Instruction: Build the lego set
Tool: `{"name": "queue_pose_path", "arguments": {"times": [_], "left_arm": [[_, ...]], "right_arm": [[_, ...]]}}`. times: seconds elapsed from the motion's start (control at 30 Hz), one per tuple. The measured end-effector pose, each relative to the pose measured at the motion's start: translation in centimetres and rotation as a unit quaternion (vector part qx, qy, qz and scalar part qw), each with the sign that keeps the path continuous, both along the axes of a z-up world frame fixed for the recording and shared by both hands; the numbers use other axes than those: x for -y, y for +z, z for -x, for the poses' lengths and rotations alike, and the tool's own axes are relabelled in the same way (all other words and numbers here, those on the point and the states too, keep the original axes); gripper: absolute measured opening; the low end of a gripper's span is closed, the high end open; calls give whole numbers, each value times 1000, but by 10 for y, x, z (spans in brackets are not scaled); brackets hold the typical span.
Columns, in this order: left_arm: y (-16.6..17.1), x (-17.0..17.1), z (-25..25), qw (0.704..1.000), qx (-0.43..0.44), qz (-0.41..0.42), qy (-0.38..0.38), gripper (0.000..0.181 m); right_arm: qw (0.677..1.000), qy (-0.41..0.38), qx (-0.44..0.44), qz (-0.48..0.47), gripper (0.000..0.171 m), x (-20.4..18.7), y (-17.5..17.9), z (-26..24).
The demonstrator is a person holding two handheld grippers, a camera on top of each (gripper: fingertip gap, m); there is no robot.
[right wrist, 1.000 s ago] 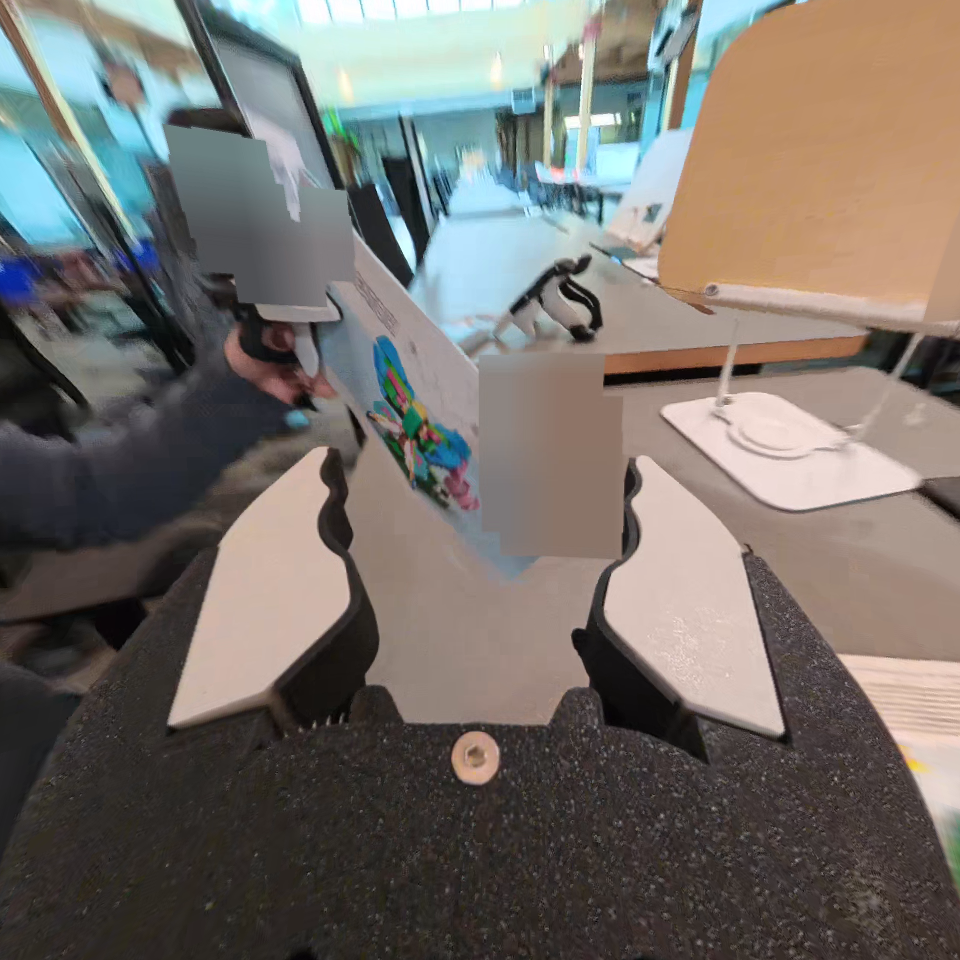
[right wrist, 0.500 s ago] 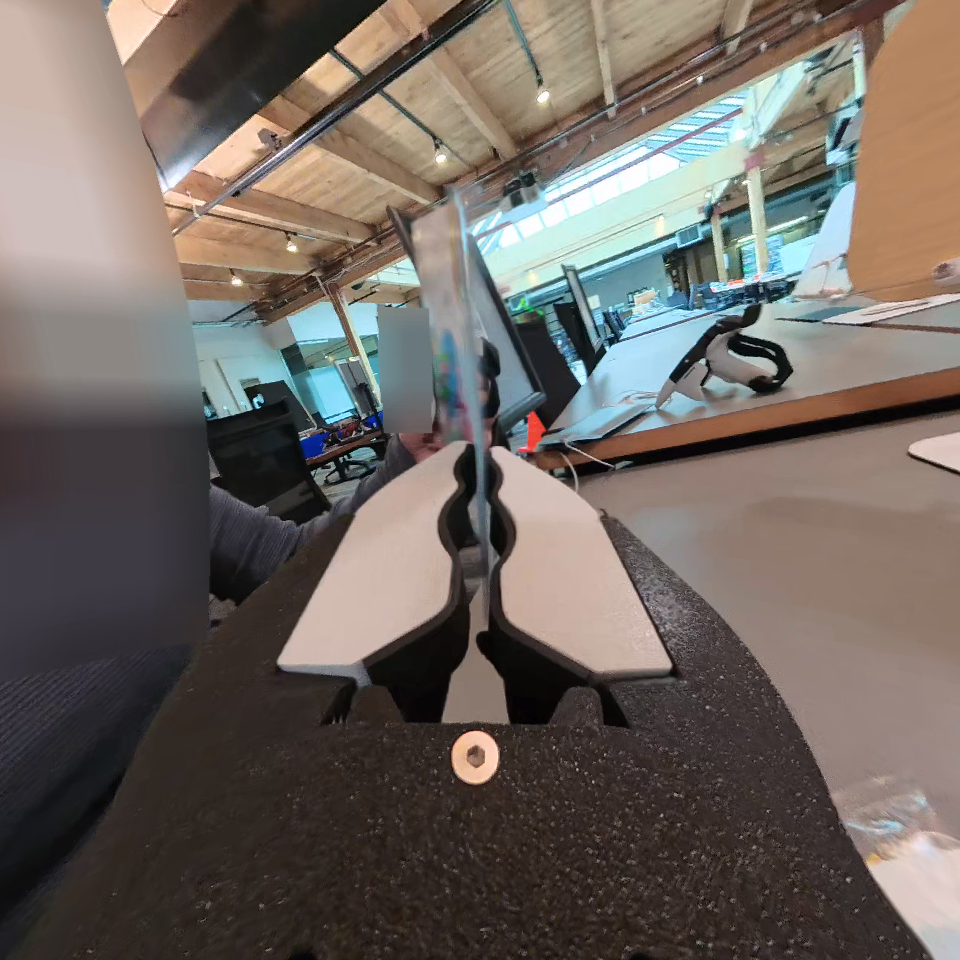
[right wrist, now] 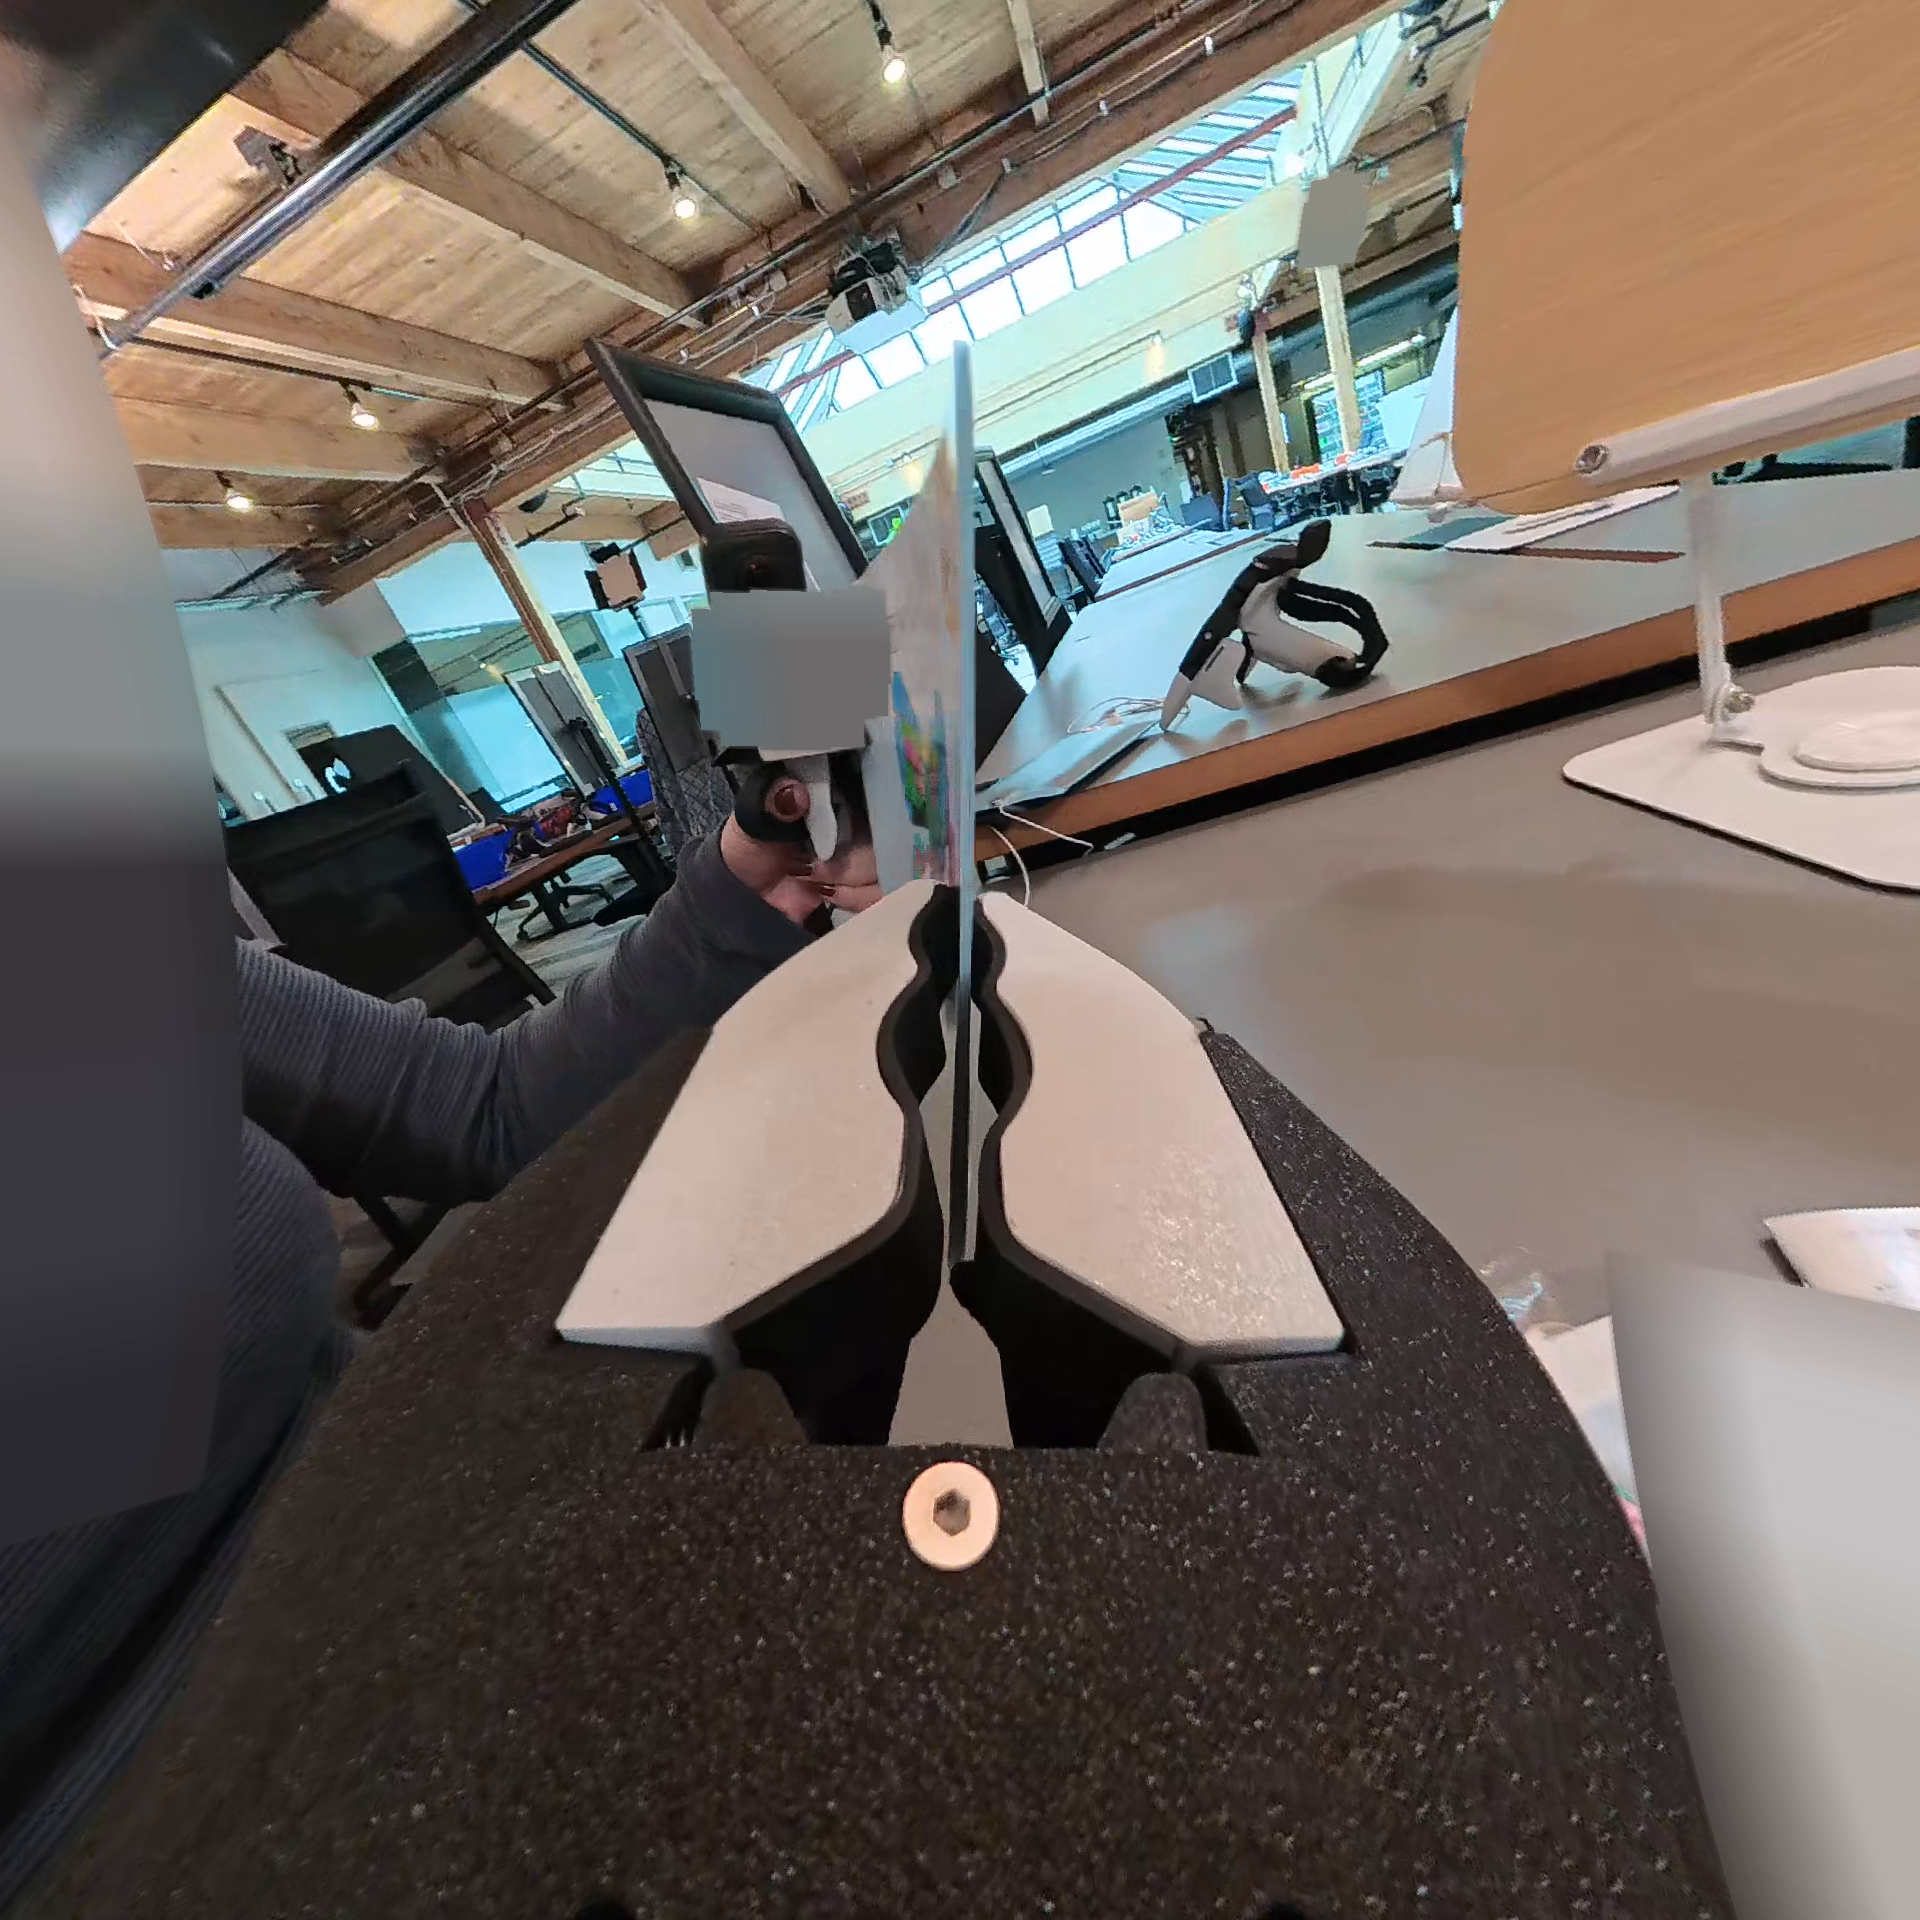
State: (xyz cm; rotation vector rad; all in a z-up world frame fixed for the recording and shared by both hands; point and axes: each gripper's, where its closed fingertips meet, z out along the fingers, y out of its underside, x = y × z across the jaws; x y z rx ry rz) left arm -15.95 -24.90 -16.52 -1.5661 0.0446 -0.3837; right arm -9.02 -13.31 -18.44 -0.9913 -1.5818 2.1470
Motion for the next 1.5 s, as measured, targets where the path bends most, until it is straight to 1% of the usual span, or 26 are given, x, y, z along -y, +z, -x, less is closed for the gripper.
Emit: {"name": "queue_pose_path", "arguments": {"times": [0.17, 0.23, 0.3, 0.37, 0.43, 0.53, 0.63, 0.73, 0.83, 0.9, 0.97, 1.1, 1.2, 1.3, 1.37, 1.43, 1.5], "left_arm": [[-1, -6, 14, 1000, -17, 5, 23, 1], [5, -10, 28, 999, -34, 10, 40, 1], [17, -16, 47, 996, -53, 14, 68, 0], [34, -25, 75, 990, -85, 15, 116, 0], [55, -34, 114, 976, -116, 17, 181, 1], [85, -50, 175, 956, -130, 16, 262, 1], [99, -66, 235, 933, -153, 42, 323, 1], [101, -81, 283, 913, -163, 65, 367, 1], [94, -92, 324, 894, -174, 85, 405, 1], [88, -99, 344, 887, -181, 95, 414, 1], [82, -105, 359, 888, -174, 103, 414, 1], [73, -112, 371, 889, -178, 106, 409, 1], [66, -114, 375, 883, -187, 110, 416, 1], [66, -115, 375, 882, -187, 108, 419, 1], [66, -115, 373, 886, -182, 108, 412, 1], [68, -115, 367, 899, -158, 100, 396, 1], [70, -114, 366, 902, -152, 99, 392, 1]], "right_arm": [[1000, -5, 1, -10, 1, -4, 1, 8], [999, -16, 1, -28, 1, -8, 5, 20], [997, -46, -7, -61, 1, -16, 15, 42], [993, -80, -14, -86, 1, -27, 31, 72], [988, -116, -18, -105, 0, -40, 51, 110], [976, -161, -33, -141, 0, -59, 80, 173], [966, -188, -35, -173, 1, -77, 94, 237], [960, -210, -30, -182, 1, -98, 95, 299], [959, -210, -18, -191, 1, -112, 83, 353], [960, -205, -11, -191, 1, -119, 75, 381], [960, -203, -10, -194, 1, -124, 69, 401], [957, -200, -16, -212, 1, -132, 60, 421], [957, -198, -25, -210, 1, -137, 58, 424], [962, -188, -14, -199, 1, -137, 58, 423], [961, -188, -9, -202, 1, -138, 58, 421], [962, -184, -5, -203, 1, -137, 60, 416], [961, -186, -14, -204, 1, -138, 64, 412]]}}
